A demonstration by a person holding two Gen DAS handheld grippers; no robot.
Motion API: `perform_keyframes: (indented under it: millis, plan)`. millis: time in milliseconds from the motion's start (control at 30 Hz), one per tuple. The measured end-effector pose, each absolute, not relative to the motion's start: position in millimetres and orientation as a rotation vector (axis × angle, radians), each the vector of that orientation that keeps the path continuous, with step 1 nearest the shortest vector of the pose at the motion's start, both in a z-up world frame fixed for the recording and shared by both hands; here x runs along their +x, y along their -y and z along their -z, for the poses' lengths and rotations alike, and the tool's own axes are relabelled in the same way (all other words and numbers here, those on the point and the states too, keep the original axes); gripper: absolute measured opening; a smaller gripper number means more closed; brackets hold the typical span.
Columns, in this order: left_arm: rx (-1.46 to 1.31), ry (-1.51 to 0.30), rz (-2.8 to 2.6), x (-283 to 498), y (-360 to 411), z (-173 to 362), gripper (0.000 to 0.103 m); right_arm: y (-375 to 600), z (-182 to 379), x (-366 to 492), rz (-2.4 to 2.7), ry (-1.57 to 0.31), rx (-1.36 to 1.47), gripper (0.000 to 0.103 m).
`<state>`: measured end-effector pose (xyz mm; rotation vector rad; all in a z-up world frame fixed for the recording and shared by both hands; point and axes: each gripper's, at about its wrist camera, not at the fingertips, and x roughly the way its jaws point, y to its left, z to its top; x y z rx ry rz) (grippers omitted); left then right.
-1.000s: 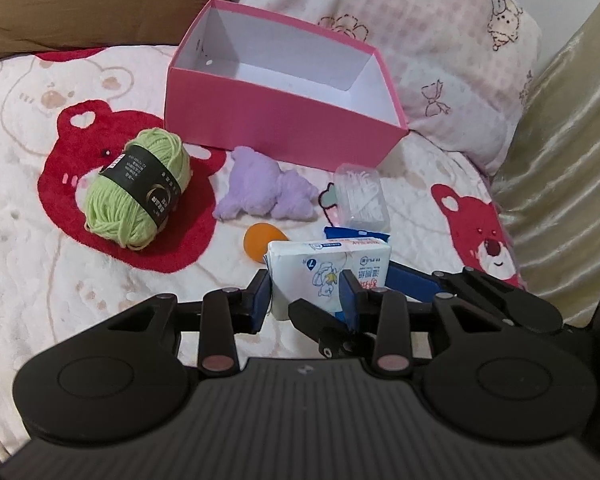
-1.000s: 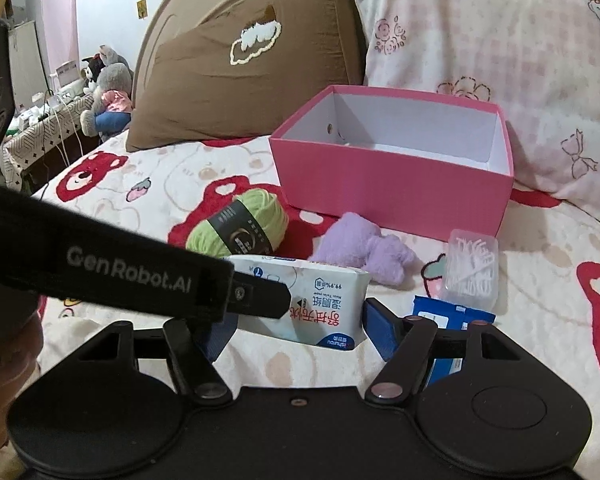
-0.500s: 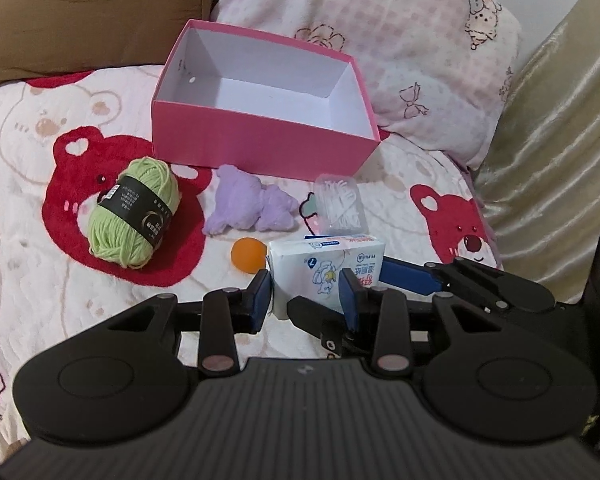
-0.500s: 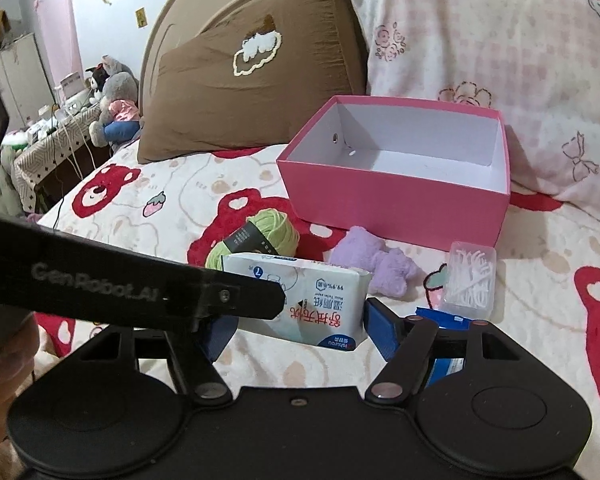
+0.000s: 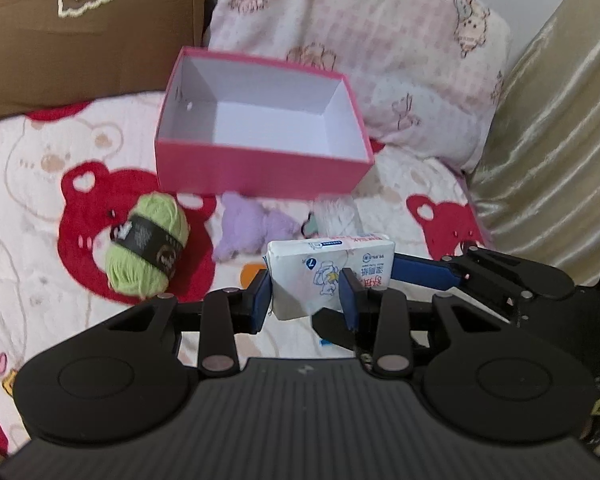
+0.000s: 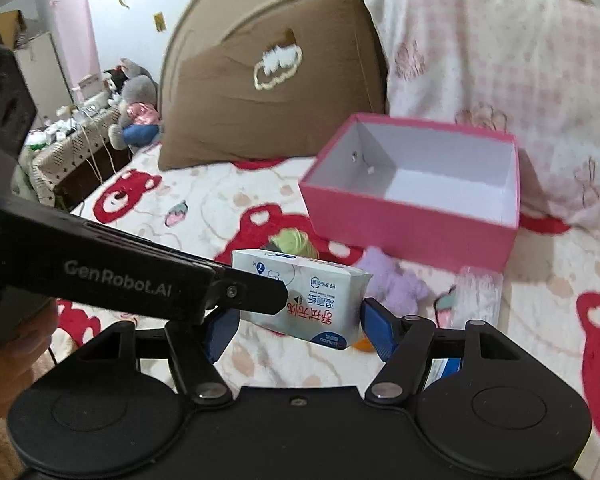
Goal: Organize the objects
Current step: 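Lift the wet-wipe pack with the left tool and carry it into the pink box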
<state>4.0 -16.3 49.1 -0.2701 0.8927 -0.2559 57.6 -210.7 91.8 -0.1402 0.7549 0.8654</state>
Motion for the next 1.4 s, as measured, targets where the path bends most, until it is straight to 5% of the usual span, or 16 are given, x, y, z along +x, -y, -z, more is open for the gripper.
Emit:
perform_keyframes:
  millis: [467,1400]
  plan:
    - [-0.261,-0.808,0.228,43.8,5.2,-86.7,0.034,200.2,-128.4,94.7,-0.863,-0.694,-0.176,0.04]
    - [-0.35,-0.836,0.246,233.4,6.5,-65.2,0.034,154.3,-134.6,267.8,-0.784,-0.768,-0.194,0.036]
